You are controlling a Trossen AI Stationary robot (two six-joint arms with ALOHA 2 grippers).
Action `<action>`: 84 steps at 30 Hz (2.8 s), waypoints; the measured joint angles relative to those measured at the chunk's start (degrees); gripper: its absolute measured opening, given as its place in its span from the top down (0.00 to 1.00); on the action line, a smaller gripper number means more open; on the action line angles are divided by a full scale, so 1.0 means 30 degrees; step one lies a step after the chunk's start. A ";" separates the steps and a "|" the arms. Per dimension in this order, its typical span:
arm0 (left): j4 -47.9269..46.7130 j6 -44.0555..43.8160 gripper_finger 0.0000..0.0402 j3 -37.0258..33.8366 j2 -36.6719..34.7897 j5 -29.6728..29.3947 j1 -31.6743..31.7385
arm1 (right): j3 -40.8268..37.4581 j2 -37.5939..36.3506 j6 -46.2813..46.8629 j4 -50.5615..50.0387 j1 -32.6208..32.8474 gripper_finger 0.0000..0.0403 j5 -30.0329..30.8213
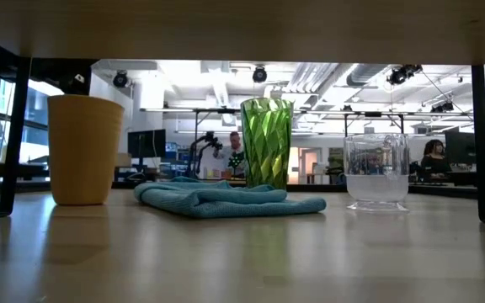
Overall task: Stack small to large cups/mugs on shelf
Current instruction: Put the green cup on the shelf
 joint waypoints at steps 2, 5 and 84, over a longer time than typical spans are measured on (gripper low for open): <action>-0.0221 0.0008 0.91 0.0000 0.0000 -0.0003 0.0002 | 0.0554 0.0919 -0.0044 -0.0596 -0.0030 0.85 -0.0012; -0.0614 0.0180 0.91 0.0000 0.0000 -0.0009 0.0006 | 0.1188 0.2012 -0.0079 -0.1305 -0.0131 0.82 -0.0024; -0.0996 0.0620 0.91 0.0000 0.0000 -0.1158 0.0000 | 0.1627 0.6075 0.0912 -0.1620 0.1216 0.69 0.0109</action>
